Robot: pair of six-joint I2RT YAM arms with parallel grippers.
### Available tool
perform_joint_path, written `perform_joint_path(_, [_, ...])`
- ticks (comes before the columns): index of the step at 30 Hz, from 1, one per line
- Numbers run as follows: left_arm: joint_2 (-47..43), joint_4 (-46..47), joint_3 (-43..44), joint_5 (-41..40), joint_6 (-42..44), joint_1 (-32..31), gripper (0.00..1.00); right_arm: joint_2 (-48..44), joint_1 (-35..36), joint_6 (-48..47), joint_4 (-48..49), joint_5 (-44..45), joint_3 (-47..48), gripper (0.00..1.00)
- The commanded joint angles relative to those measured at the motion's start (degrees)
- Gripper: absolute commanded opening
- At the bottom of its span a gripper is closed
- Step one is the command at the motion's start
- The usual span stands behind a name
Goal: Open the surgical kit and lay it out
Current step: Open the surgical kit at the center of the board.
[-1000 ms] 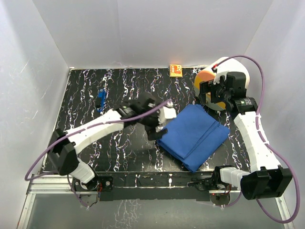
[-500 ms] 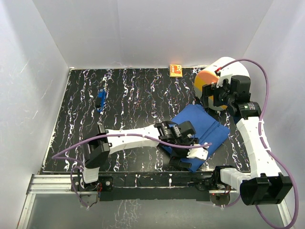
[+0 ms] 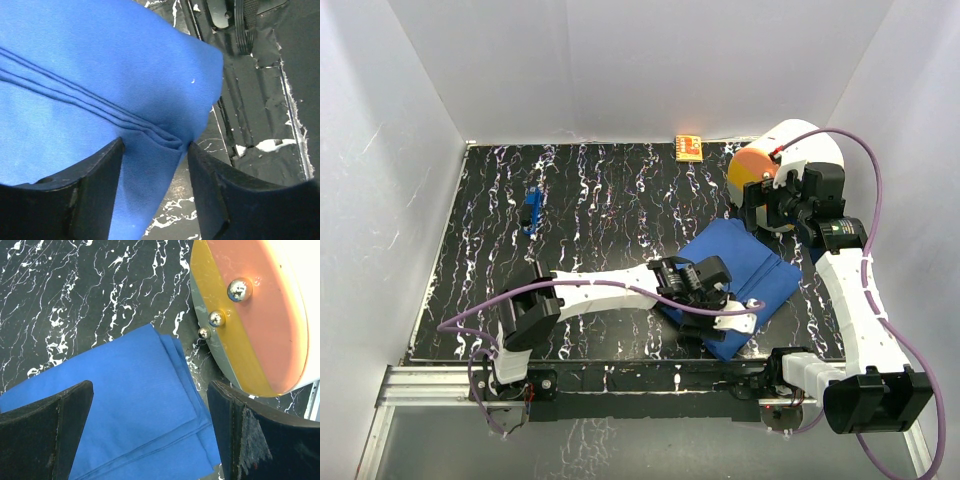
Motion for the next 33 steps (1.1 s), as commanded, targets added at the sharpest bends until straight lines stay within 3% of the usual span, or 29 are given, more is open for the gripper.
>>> perform_joint_path(1, [-3.58,3.27,-1.62,-4.89,0.04,2.2,0.5,-1.03,-0.27,-0.23,3.24,-1.51,0.11,0.98])
perform_joint_path(7, [-3.95,2.86,-2.41,-6.29,1.78,2.9,0.4,-0.72,-0.27,-0.19,3.18,-1.52,0.2,0.98])
perform_joint_path(10, [-5.24,2.09,-2.46,-6.9,1.76,4.36,0.26,-1.06,-0.27,-0.87,2.69,-0.69,0.31,0.98])
perform_joint_path(14, [-8.65,1.69,-3.1,-3.39,-1.64,10.83,0.01,-0.53,-0.27,-2.73,0.33,1.54,1.55,0.98])
perform_joint_path(18, [-15.11,5.04,-8.14,-1.61,-6.44,18.26,0.0,0.47,-0.27,-3.12,-1.57,2.02,3.94,0.98])
perform_joint_path(25, [-24.56,11.81,-17.1,-4.6,-16.89,33.84,0.0,3.06,-0.23,-2.81,-2.53,-1.3,6.86,0.98])
perform_joint_path(33, [-30.41,15.12,-25.53,-11.23,-22.56,49.9,0.0,5.75,2.17,-6.08,-0.94,-5.65,3.8,0.98])
